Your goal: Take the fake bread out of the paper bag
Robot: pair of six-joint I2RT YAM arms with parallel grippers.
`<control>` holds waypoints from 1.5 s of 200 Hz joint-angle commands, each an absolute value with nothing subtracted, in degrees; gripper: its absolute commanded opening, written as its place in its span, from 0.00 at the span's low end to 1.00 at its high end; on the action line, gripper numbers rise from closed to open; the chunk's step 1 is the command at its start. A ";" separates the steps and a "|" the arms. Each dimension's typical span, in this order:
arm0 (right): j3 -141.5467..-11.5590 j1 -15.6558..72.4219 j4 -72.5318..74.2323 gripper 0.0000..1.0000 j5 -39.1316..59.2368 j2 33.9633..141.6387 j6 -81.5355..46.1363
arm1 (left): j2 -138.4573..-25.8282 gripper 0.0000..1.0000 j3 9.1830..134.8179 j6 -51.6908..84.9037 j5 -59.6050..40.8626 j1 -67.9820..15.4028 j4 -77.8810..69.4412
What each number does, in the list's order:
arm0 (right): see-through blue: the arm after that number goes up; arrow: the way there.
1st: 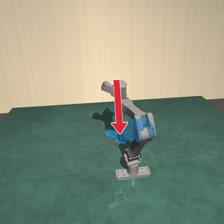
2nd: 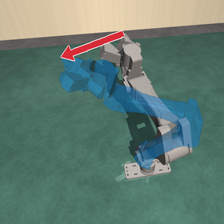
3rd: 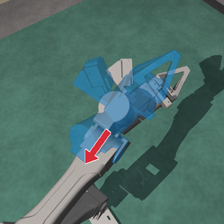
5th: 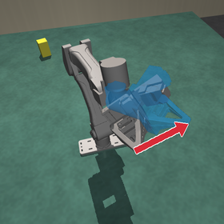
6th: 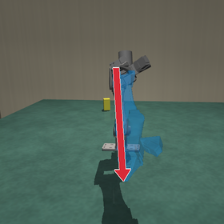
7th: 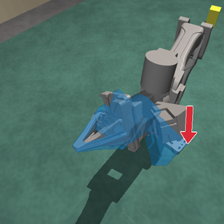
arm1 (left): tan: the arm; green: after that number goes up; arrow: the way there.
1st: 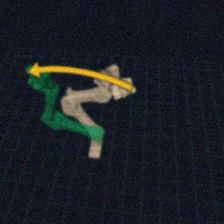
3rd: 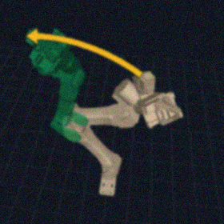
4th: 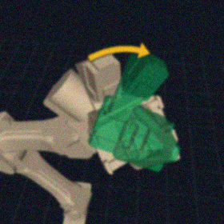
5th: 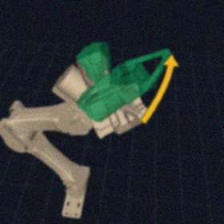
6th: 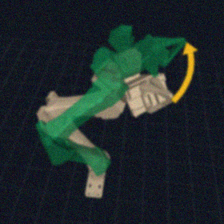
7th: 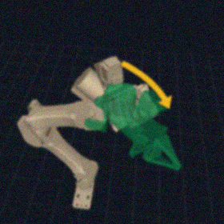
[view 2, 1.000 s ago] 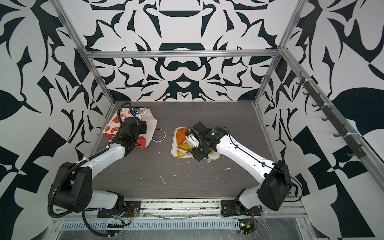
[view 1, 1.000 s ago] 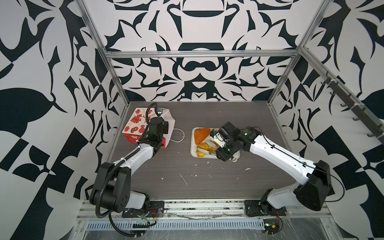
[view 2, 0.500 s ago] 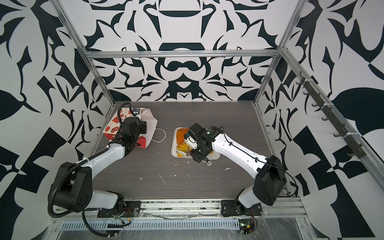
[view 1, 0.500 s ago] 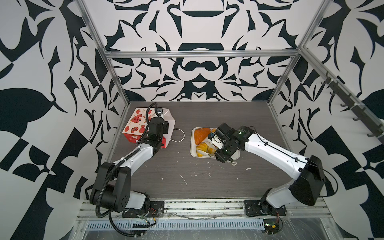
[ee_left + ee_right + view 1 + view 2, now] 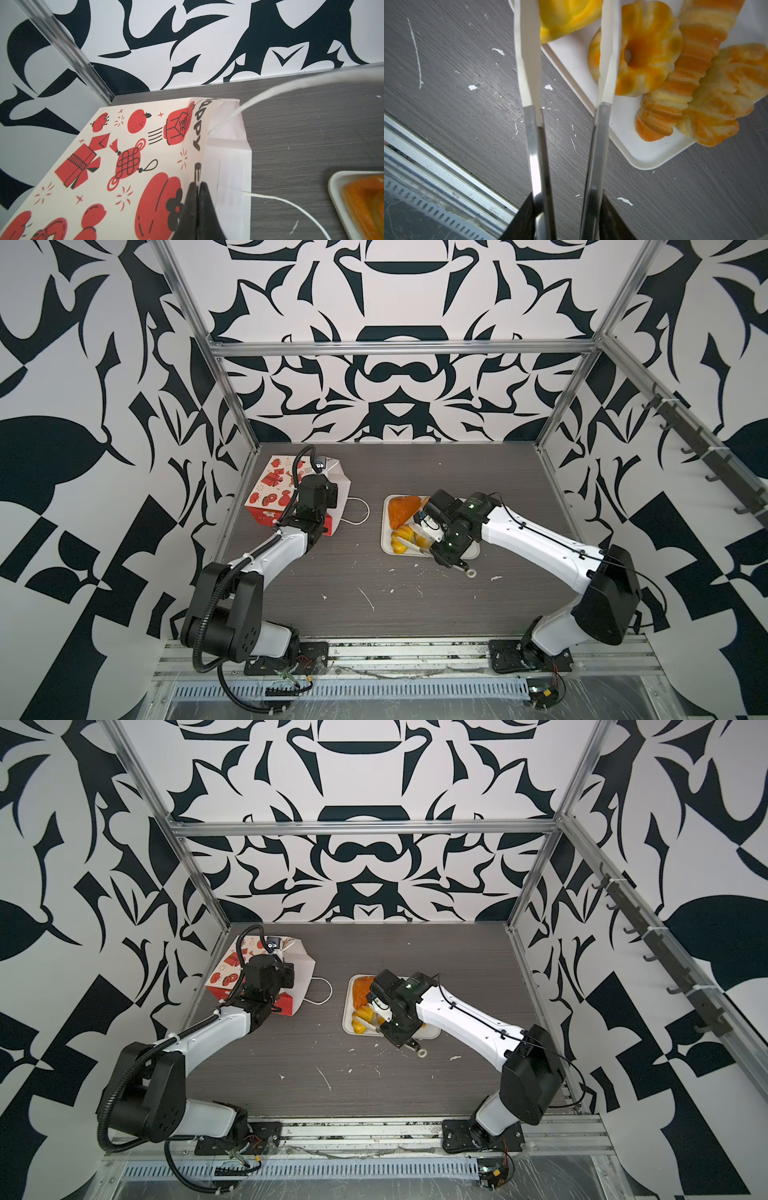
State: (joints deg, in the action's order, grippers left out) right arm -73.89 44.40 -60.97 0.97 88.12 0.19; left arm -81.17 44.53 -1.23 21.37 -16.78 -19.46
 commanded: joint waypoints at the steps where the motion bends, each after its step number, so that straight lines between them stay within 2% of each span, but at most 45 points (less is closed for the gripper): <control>1: -75.91 44.72 -62.55 0.42 0.70 85.67 -0.16 | -81.66 0.00 44.94 -0.04 20.87 -16.56 -20.74; 86: -73.23 44.69 -61.72 0.29 2.81 81.85 -2.59 | -81.30 0.00 44.39 0.00 20.92 -16.53 -20.97; 144: -71.03 44.74 -59.14 0.23 5.77 79.93 -5.02 | -81.68 0.00 44.27 0.35 20.64 -16.56 -21.36; 206: -71.61 43.54 -61.44 0.26 0.34 80.68 -6.74 | -81.39 0.00 43.81 0.44 20.73 -16.56 -21.45; 237: -70.06 42.92 -60.90 0.26 0.73 80.49 -7.16 | -81.39 0.00 43.53 0.44 20.75 -16.53 -21.64; 265: -69.54 42.30 -61.75 0.39 0.67 79.80 -8.00 | -81.32 0.00 43.42 0.44 20.75 -16.61 -21.69; 300: -68.99 41.65 -59.50 0.42 -0.30 75.52 -7.98 | -81.47 0.00 43.28 0.44 20.75 -16.59 -21.84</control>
